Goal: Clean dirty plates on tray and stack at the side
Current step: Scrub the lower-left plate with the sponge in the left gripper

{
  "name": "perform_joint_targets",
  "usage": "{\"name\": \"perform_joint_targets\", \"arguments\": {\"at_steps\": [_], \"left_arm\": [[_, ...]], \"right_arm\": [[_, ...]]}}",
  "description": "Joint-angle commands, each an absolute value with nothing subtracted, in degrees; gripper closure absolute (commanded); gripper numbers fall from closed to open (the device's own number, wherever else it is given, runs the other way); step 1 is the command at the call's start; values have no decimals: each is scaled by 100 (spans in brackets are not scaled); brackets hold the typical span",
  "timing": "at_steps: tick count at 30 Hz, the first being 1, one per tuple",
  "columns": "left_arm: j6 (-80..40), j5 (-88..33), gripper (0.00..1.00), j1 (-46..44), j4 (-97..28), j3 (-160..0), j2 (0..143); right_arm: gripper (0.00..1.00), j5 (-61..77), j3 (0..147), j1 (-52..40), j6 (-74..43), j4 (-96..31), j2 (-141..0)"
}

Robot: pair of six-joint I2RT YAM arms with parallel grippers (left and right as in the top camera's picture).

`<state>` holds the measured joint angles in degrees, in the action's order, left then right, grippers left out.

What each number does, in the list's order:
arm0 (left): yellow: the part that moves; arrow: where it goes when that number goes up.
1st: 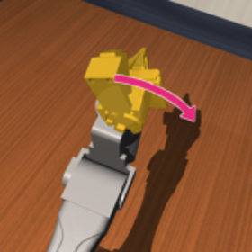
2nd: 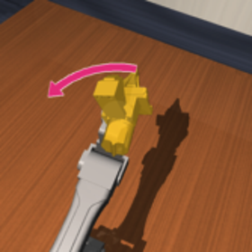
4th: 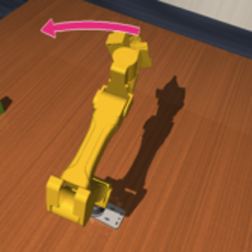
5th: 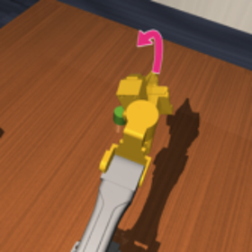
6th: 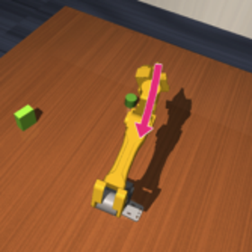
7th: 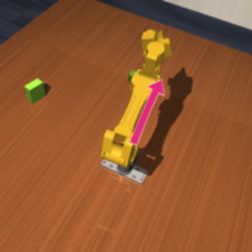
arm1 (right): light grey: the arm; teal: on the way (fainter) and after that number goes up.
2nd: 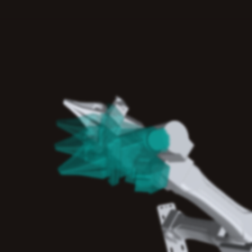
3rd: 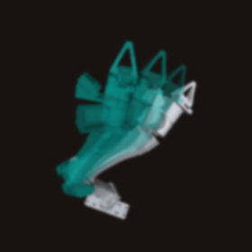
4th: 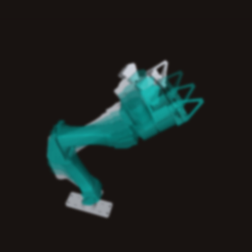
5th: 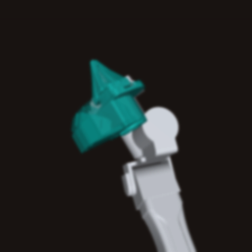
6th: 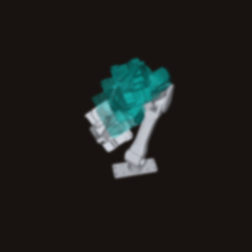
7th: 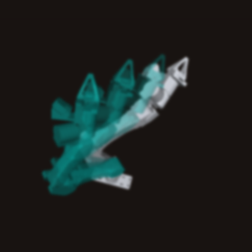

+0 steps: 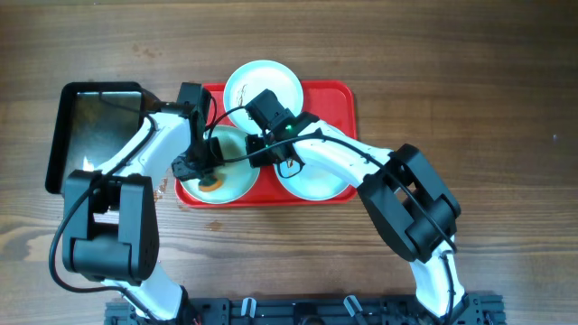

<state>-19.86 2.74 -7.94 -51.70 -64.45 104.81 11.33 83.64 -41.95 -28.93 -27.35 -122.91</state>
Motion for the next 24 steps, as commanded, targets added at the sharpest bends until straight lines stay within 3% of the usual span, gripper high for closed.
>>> {"name": "perform_joint_targets", "arguments": {"at_steps": [1, 9, 18, 24], "left_arm": [[-1979, 1527, 96, -797, -5194, -6449, 10503], [-1999, 2143, 96, -805, -5002, -6696, 10497], [-1994, -250, 96, -805, -4956, -7124, 10322], [-2056, -882, 96, -805, -5015, -6954, 10414]], "right_arm": [[96, 982, 8374, -4136, -2845, -2884, -12484], [96, 1035, 8396, -4117, -2847, -2904, -12479], [96, 1225, 8471, -4119, -2851, -2919, -12477], [96, 1369, 8519, -4117, -2856, -2921, -12477]]}}
